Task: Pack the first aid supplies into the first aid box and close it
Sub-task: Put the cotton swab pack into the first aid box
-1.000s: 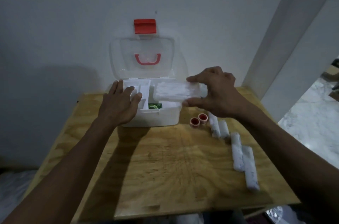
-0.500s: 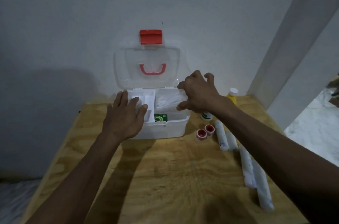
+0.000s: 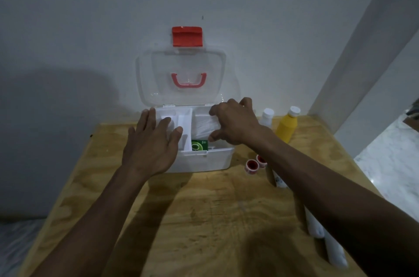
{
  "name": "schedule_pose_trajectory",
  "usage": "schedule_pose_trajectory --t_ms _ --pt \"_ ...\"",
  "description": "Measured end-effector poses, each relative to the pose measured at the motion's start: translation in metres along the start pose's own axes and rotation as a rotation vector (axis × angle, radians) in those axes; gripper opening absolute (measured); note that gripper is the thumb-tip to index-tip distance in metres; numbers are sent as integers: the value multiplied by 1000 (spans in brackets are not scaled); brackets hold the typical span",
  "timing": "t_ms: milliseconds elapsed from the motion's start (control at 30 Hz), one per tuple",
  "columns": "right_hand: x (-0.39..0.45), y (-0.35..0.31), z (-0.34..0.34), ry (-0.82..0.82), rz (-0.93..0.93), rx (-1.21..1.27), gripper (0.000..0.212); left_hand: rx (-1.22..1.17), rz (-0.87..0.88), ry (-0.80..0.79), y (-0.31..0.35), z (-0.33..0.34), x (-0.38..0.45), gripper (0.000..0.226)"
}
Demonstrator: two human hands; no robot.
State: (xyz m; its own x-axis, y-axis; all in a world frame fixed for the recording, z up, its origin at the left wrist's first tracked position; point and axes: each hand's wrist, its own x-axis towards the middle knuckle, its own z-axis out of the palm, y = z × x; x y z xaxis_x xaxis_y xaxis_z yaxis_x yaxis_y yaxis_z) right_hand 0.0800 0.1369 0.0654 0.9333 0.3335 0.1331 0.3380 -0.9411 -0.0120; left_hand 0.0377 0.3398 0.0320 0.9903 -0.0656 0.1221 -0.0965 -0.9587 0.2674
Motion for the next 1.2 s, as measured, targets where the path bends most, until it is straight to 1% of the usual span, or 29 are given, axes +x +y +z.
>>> schedule_pose_trajectory --t_ms 100,267,367,500,567,700,867,933,1033,1133,1200 --pt "0 -3 1 -9 8 33 60 2 -2 -2 -1 1 0 76" --pt "0 -7 0 -21 15 82 54 8 -5 -4 -1 1 0 72" --pt "0 -9 1 -21 22 98 52 7 -9 -14 0 0 0 74" --pt "2 -11 4 -44 35 167 48 19 -14 -27 0 1 2 61" --pt "4 -12 6 -47 43 207 44 8 -12 -31 0 0 1 60" --pt "6 -11 9 -66 49 263 28 3 -10 -29 -1 1 1 61" --pt "8 -11 7 -142 41 269 34 14 -11 -26 -1 1 0 62" --pt "8 -13 8 -101 64 298 35 18 -11 -25 -1 1 0 63" --pt "5 -19 7 26 98 362 36 18 -16 -28 0 0 1 63" --pt "3 -25 2 115 154 558 32 22 -15 -32 0 0 1 62" --pt "1 -27 0 116 217 687 29 28 -17 -29 -1 1 1 62"
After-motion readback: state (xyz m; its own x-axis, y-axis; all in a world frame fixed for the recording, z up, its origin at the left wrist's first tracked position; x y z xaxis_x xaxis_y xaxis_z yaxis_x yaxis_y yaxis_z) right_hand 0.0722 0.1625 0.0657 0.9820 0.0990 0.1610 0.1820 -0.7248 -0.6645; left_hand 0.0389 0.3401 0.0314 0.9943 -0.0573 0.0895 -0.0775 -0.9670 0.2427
